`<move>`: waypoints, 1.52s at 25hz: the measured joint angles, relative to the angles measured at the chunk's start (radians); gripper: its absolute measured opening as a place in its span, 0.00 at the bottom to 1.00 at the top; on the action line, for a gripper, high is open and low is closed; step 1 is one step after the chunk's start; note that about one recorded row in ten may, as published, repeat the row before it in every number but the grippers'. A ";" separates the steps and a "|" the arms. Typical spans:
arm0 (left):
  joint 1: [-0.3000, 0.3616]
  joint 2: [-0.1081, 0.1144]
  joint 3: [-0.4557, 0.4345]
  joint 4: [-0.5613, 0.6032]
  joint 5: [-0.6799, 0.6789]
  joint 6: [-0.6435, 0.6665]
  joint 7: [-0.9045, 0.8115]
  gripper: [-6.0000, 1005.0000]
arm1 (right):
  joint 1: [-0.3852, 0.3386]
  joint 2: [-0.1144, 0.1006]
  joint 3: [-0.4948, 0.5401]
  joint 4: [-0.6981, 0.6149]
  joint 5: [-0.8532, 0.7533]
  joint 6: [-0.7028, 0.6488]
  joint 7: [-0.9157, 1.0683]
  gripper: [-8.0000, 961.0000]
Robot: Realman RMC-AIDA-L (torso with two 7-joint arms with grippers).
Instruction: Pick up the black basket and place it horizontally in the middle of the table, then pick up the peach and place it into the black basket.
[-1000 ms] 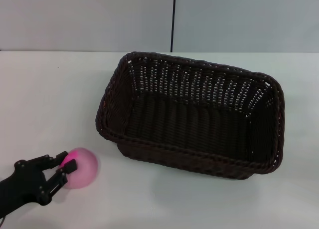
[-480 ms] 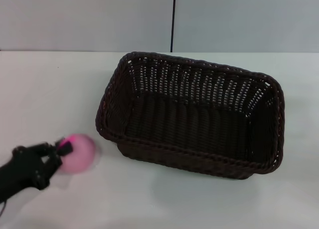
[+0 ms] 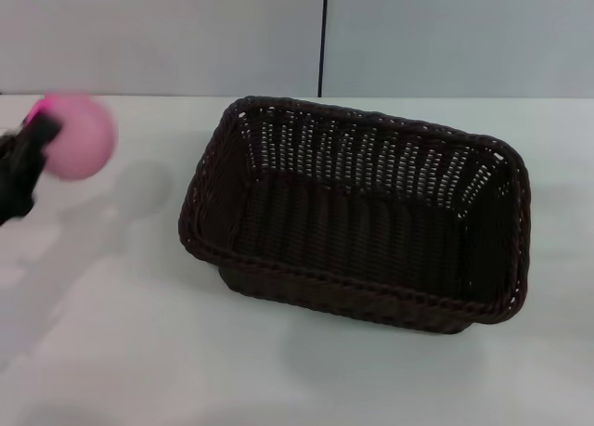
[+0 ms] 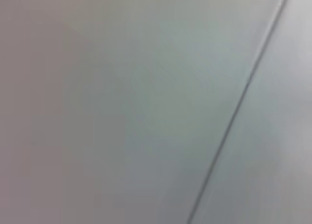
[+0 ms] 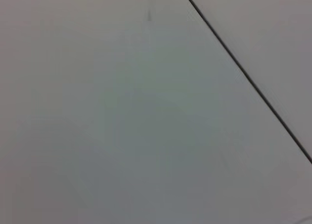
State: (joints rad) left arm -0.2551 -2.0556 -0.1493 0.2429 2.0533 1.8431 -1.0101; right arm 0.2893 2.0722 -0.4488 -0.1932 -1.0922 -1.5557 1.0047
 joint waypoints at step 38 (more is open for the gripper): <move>-0.178 -0.008 0.003 -0.269 -0.035 -0.100 0.264 0.73 | -0.006 0.000 0.035 0.033 0.010 -0.016 0.013 0.65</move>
State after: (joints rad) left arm -0.4329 -2.0636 -0.1466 -0.0261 2.0184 1.7432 -0.7460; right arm 0.2829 2.0722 -0.4136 -0.1602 -1.0826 -1.5717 1.0176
